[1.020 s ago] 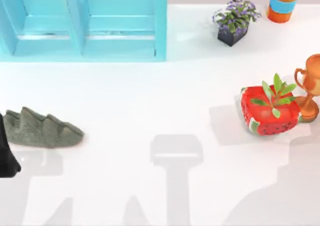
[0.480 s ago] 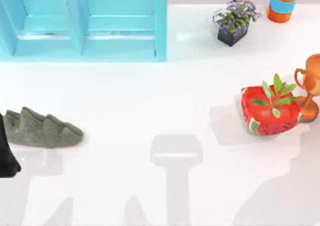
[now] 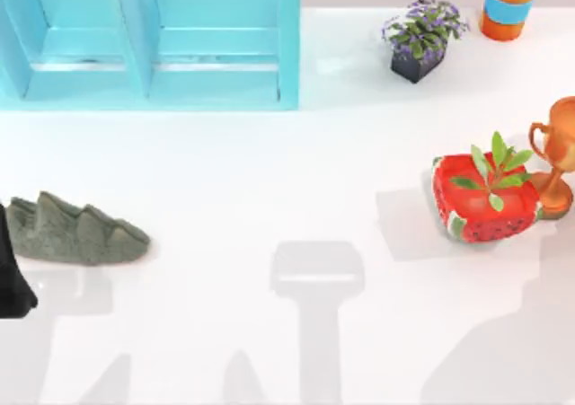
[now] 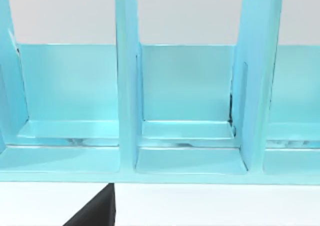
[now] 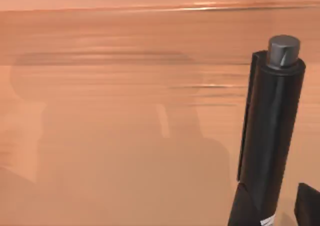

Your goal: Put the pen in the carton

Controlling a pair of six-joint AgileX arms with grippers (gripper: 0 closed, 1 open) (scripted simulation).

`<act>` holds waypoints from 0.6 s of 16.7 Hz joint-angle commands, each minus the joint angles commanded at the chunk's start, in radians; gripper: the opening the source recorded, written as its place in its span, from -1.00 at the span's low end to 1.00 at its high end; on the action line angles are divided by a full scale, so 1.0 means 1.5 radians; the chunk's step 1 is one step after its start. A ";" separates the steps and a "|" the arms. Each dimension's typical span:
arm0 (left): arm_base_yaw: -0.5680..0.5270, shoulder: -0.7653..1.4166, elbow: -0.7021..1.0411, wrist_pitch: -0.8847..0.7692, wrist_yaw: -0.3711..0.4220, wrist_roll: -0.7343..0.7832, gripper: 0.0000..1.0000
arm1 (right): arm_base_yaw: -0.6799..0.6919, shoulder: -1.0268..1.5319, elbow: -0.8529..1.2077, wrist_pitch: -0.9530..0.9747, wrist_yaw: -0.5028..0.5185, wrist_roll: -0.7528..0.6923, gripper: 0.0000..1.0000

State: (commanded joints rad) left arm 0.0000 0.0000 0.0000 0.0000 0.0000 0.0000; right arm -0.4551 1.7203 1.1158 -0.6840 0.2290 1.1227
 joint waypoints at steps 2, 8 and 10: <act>0.000 0.000 0.000 0.000 0.000 0.000 1.00 | 0.000 0.000 0.000 0.000 0.000 0.000 0.06; 0.000 0.000 0.000 0.000 0.000 0.000 1.00 | 0.000 0.000 0.000 0.000 0.000 0.000 0.96; 0.000 0.000 0.000 0.000 0.000 0.000 1.00 | 0.000 0.000 0.000 0.000 0.000 0.000 1.00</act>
State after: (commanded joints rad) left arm 0.0000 0.0000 0.0000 0.0000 0.0000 0.0000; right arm -0.4551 1.7203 1.1158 -0.6840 0.2290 1.1227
